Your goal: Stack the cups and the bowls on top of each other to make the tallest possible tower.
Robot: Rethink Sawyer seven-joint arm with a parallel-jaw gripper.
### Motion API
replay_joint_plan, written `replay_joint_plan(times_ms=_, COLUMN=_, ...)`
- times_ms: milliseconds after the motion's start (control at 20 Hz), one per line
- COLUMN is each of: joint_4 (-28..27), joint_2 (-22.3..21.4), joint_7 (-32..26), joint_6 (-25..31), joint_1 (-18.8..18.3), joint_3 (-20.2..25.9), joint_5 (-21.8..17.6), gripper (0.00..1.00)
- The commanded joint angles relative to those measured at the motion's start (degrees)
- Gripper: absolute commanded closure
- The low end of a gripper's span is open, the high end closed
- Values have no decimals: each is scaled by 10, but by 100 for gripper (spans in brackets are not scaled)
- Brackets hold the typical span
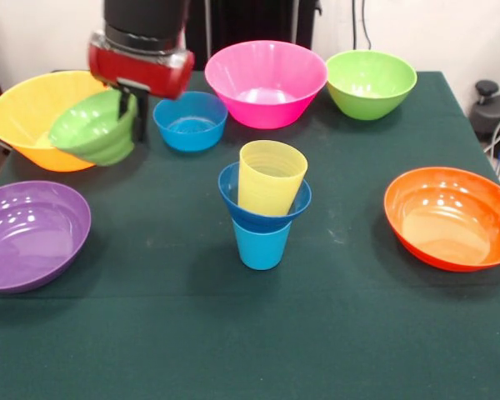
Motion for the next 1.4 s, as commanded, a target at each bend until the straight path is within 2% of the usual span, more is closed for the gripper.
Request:
replay_joint_plan(times_ms=50, joint_4=-85, joint_2=-23, joint_7=-76, joint_6=156, joint_1=-2, joint_3=8, joint_5=25, gripper=100)
replay_joint_plan(times_ms=350, joint_4=-158, joint_2=-4, joint_7=-43, joint_6=214, joint_1=15, joint_3=13, joint_5=32, gripper=100)
replay_joint_plan(times_ms=550, joint_4=-194, joint_2=9, joint_7=-13, joint_6=248, joint_1=39, joint_3=12, joint_5=38, gripper=100)
replay_joint_plan(times_ms=950, joint_4=-261, joint_2=26, joint_7=36, joint_6=314, joint_1=117, joint_3=4, joint_5=36, gripper=100)
replay_joint_plan(times_ms=1150, joint_4=-306, joint_2=45, joint_7=44, joint_6=353, joint_1=154, joint_3=3, joint_5=36, gripper=100)
replay_joint_plan(times_ms=1400, joint_4=-369, joint_2=83, joint_7=82, joint_6=387, joint_1=205, joint_3=-8, joint_5=27, gripper=100)
